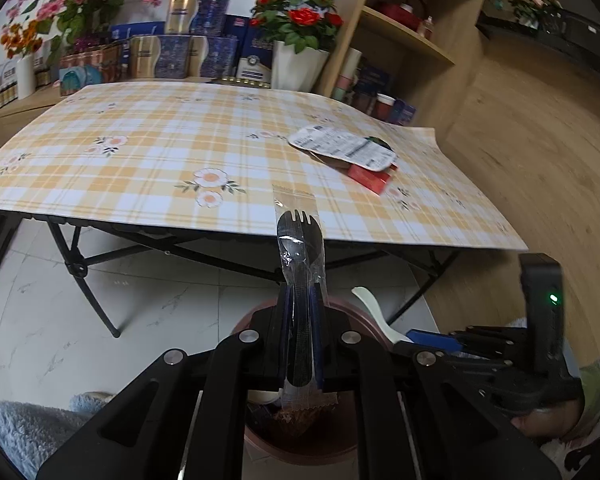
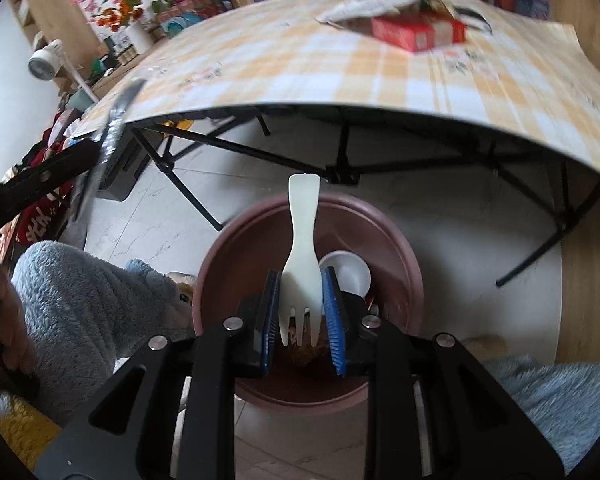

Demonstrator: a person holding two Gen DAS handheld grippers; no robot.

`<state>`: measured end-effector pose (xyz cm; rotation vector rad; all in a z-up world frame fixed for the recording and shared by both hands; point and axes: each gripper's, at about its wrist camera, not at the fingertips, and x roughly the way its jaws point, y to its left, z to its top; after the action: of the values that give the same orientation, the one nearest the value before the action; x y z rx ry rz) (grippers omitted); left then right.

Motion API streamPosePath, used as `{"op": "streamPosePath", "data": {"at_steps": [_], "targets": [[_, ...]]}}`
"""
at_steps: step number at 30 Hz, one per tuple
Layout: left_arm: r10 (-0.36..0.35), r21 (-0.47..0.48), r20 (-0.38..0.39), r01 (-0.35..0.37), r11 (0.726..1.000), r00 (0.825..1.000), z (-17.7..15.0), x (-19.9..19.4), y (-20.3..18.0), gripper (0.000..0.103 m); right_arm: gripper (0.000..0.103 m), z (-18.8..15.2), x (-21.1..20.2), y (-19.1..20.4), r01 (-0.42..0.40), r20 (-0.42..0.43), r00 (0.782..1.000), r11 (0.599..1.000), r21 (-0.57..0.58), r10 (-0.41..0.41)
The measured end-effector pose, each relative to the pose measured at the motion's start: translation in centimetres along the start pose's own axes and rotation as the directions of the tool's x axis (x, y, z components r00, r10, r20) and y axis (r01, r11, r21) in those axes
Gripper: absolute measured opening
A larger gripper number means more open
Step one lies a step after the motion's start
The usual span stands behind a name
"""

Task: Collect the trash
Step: 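Carry the black fork and white spork over the pink bin and open both tools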

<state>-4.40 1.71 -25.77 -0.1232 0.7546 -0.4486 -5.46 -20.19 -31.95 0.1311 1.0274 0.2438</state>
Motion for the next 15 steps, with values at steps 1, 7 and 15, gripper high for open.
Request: {"op": "streamPosePath", "data": {"at_steps": [1,7,15], "targets": [[-0.007,0.012,-0.001,0.007,1.0,1.0,-0.3,-0.1,-0.2,0.01,0.025,-0.2,0.2,-0.2,-0.004,-0.005,1.0,1.0,0.012,0.004],[-0.027,0.033,-0.008,0.027,0.999,1.0,-1.2,-0.7,-0.9,0.01,0.025,-0.9,1.2,-1.1,-0.003,-0.043,0.999,0.996,0.084,0.007],[-0.034,0.044,-0.036,0.036,0.998,0.999,-1.4,0.0,-1.1,0.01,0.063,-0.9,0.6,-1.7,0.001,-0.035,0.999,0.993,0.118,0.003]]}}
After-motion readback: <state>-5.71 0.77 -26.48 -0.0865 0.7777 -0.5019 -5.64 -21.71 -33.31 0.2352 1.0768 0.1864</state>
